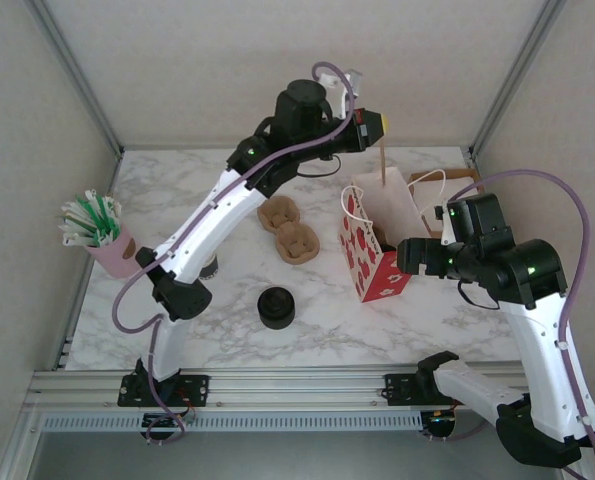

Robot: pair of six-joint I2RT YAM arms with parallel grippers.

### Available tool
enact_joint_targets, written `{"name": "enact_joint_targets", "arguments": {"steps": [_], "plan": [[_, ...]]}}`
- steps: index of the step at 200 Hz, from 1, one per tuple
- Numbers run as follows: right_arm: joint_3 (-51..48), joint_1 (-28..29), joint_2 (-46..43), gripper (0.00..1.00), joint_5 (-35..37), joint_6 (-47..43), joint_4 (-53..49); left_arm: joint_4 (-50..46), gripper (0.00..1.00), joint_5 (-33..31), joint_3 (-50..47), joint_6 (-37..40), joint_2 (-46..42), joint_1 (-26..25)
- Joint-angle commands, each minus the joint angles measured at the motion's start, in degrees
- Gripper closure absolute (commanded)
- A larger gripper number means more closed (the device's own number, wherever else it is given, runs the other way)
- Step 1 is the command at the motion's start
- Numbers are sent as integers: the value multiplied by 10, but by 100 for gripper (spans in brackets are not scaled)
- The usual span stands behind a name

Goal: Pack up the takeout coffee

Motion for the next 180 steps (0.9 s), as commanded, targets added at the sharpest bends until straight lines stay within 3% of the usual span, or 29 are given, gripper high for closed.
{"name": "enact_joint_targets", "arguments": {"steps": [1,99,113,124,143,180], "plan": [[-5,2,2,1,9,-13,6,5,100,-1,13,15,17,1],[52,1,80,1,0,-22,-25,-29,100,19,-23,15,49,-7],[53,1,85,1,3,-23,-21,-38,75,19,-25,17,50,-11],[57,0,87,1,4,-23,-18,-45,64,13,-25,21,46,-13],[65,-2,90,1,-1,-26,-15,-53,47,2,-26,31,35,-15],[95,-4,89,1,10,-22,-27,-58,25,-23,-38,55,-2,-14]]}}
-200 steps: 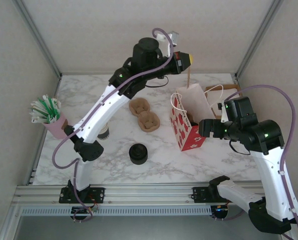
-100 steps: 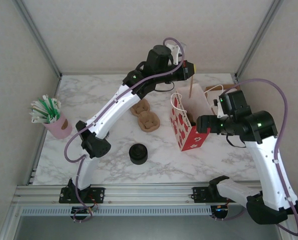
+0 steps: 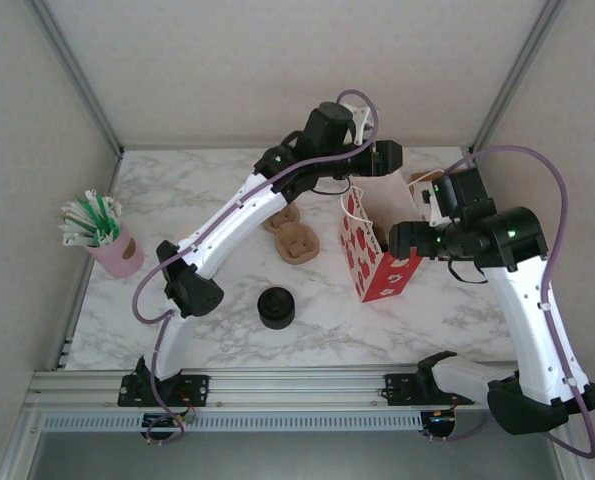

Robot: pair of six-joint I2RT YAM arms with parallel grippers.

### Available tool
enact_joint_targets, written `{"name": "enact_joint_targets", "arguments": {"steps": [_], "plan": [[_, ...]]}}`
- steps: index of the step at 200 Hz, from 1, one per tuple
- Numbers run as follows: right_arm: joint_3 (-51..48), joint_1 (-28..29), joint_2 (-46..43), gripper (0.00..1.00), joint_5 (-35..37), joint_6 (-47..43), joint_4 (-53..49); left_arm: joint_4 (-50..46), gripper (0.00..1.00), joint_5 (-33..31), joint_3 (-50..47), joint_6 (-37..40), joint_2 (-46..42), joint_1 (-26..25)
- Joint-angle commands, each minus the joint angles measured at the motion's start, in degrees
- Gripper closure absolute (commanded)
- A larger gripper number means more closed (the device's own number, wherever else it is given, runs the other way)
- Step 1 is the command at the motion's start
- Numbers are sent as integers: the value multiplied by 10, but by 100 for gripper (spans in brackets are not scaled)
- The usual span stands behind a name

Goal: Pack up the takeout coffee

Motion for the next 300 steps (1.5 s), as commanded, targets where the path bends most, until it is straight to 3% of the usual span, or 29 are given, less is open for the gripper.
{"name": "enact_joint_targets", "arguments": {"steps": [1,54,106,158,253,300], "plan": [[29,-4,-2,1,10,-7,-14,-11,24,-22,-13,24,-46,-2],[62,-11,-8,1,25,2,-24,-12,1,-66,-65,52,-114,8],[100,-24,3,1,45,2,-29,46,0,-89,-214,53,-223,53],[152,-61,29,1,73,-5,-28,133,0,-52,-381,20,-308,150],[180,-266,107,1,3,31,77,204,0,-7,-497,-7,-308,264],[148,-301,176,1,-9,61,144,218,0,1,-515,-9,-290,281]]}}
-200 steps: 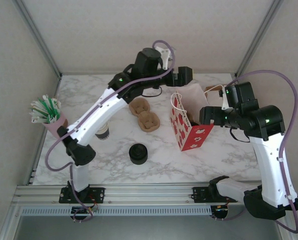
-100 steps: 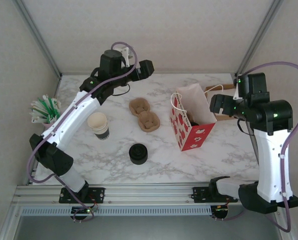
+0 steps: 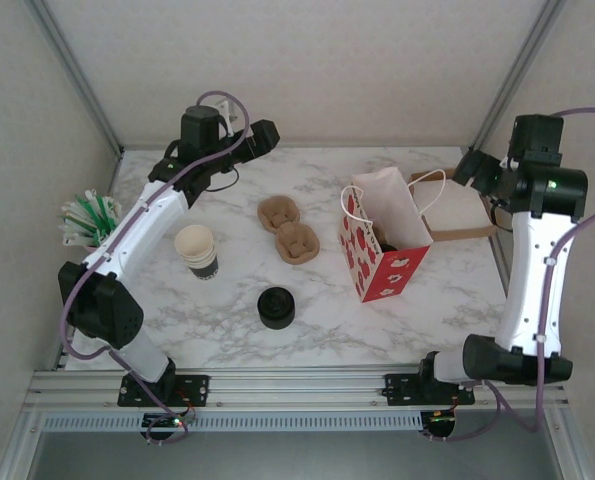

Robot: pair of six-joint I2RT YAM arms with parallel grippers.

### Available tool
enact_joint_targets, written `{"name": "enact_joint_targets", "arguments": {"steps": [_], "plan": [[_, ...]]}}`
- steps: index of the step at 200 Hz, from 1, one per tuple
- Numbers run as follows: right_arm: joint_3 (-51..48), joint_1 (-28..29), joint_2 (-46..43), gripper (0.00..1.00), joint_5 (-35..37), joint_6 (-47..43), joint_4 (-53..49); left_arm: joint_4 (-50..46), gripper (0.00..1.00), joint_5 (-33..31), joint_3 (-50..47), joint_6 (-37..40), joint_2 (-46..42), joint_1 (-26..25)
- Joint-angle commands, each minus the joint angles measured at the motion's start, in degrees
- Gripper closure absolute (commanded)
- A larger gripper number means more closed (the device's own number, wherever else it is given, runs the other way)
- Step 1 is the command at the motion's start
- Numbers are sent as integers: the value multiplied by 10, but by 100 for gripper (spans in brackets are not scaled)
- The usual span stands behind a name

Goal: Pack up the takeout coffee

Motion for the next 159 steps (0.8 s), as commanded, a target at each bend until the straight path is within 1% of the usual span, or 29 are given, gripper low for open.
{"name": "enact_joint_targets", "arguments": {"steps": [1,27,46,55,65,74,87,116,147,159], "plan": [[-19,-8,36,2,-16,25,54,29,0,19,-11,-6,9,7],[-36,-13,80,9,-11,38,85,30,0,22,-15,-6,22,9],[-44,-14,110,19,-3,44,105,34,0,26,-22,-7,27,10],[-47,-18,124,22,-6,47,114,35,0,27,-25,-7,30,9],[-48,-23,138,26,-6,48,122,37,0,28,-27,-7,32,11],[-46,-27,149,28,1,47,129,36,0,29,-27,-6,36,10],[-52,-35,164,29,-24,44,150,35,0,30,-27,-5,39,10],[-29,-43,239,35,-56,37,157,39,0,33,-28,-6,49,10],[0,-45,320,37,-69,35,165,40,0,39,-29,-6,60,10],[18,-45,352,39,-76,34,167,39,0,38,-29,-6,61,10]]}}
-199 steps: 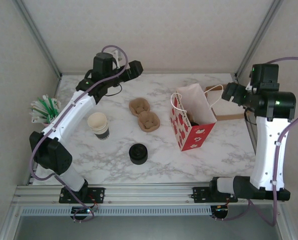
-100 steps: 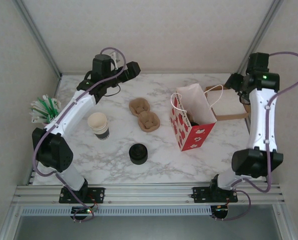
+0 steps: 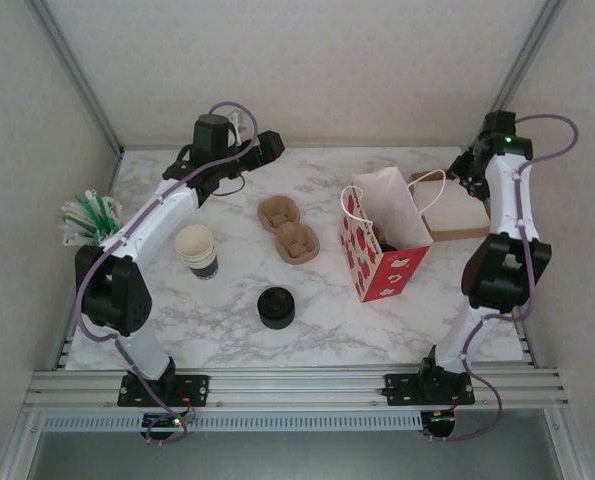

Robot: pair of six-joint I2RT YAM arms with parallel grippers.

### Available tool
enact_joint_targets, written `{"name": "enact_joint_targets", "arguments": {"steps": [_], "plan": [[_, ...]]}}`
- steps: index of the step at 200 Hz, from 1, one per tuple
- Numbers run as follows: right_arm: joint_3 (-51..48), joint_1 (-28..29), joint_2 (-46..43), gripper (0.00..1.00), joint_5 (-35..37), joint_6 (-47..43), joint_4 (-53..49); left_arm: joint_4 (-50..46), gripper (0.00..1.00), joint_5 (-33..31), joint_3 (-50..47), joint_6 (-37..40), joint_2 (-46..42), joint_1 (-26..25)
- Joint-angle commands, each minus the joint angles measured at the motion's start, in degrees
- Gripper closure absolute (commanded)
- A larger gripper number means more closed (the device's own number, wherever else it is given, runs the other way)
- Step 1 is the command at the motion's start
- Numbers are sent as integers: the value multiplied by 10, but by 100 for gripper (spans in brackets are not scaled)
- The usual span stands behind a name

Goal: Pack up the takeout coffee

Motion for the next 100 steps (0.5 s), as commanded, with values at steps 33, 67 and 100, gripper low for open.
{"name": "enact_joint_targets", "arguments": {"steps": [33,67,100], "plan": [[92,-3,131,43,-24,-3,-1,12,0,14,-6,-2,13,4],[124,0,187,43,-27,-3,-8,13,0,16,-7,-2,17,4],[137,7,229,43,-10,-3,-23,17,0,17,-12,-3,20,4]]}}
